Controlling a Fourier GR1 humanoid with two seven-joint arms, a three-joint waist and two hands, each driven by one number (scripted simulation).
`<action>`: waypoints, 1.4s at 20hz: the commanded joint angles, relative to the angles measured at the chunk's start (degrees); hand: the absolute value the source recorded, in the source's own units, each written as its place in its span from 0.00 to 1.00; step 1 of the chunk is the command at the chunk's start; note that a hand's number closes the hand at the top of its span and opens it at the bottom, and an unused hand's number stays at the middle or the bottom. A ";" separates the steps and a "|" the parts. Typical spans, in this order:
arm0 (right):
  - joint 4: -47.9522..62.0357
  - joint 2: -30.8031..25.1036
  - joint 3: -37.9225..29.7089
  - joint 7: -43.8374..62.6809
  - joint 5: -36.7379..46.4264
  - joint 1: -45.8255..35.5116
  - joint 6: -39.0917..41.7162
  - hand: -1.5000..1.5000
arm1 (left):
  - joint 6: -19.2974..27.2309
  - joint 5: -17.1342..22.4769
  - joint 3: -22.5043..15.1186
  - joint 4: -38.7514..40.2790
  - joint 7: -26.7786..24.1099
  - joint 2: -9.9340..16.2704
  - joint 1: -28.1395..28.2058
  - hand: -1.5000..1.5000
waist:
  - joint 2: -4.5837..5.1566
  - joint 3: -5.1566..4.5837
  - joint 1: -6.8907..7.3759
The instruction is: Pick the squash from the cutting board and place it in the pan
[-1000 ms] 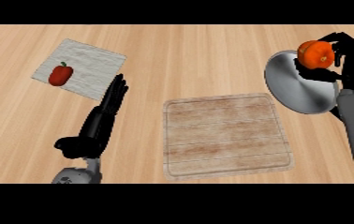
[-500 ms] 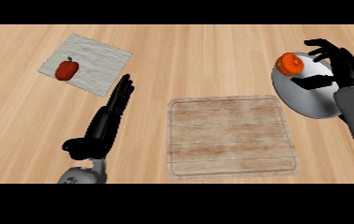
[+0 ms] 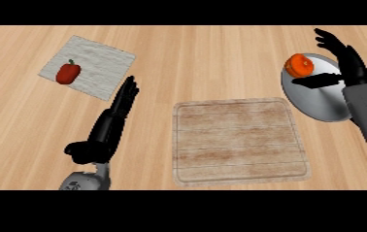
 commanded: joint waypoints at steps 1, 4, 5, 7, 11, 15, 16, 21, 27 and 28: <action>0.61 -1.10 -6.16 -6.86 -6.45 0.89 2.76 0.00 | 0.01 0.12 0.87 -0.74 -0.06 0.78 0.73 0.50 | -0.45 -0.02 -1.20; 2.83 -3.73 -8.49 -5.28 -8.66 -1.15 6.70 0.00 | 0.47 -0.15 0.17 1.50 -2.40 -0.80 1.76 0.50 | -0.32 -0.09 -1.07; 3.43 -4.83 -9.30 -6.18 -9.68 0.54 9.34 0.00 | -0.84 2.02 3.90 1.17 0.91 1.80 -1.99 0.50 | -0.51 -0.10 -1.83; 4.49 -6.94 -10.57 -8.96 -11.04 2.37 13.74 0.00 | 1.01 -1.21 -0.75 -1.42 -0.65 -0.52 2.33 0.50 | -0.43 -0.01 -1.21; 6.18 -11.96 -11.92 -8.40 -13.15 3.03 26.25 0.00 | -0.56 0.20 1.84 2.51 -4.28 0.81 2.53 0.50 | -0.62 -0.11 -2.08; 6.87 -15.60 -11.30 -12.86 -12.95 7.36 36.93 0.00 | 0.02 -0.52 -0.87 -2.53 -0.89 -0.22 4.31 0.50 | -0.62 0.03 -1.44; 6.11 -14.55 -10.77 -15.20 -12.70 8.50 37.60 0.00 | -0.38 0.33 0.84 -3.04 -0.19 0.95 3.32 0.50 | -0.77 -0.02 -1.77; 3.98 -16.17 -9.20 -19.44 -12.12 11.90 42.47 0.00 | 0.99 -0.97 0.58 1.58 -3.07 -0.94 2.12 0.50 | -0.67 -0.01 -2.47; 2.03 -16.10 -8.19 -24.02 -12.61 17.06 41.98 0.00 | -0.27 0.45 2.31 0.73 -1.45 0.61 1.96 0.50 | -0.97 -0.06 -2.98; 1.09 -17.31 -7.25 -24.19 -11.86 17.26 41.74 0.00 | 2.20 -0.98 0.90 -0.05 0.52 -1.51 1.29 0.50 | -1.05 -0.06 -3.01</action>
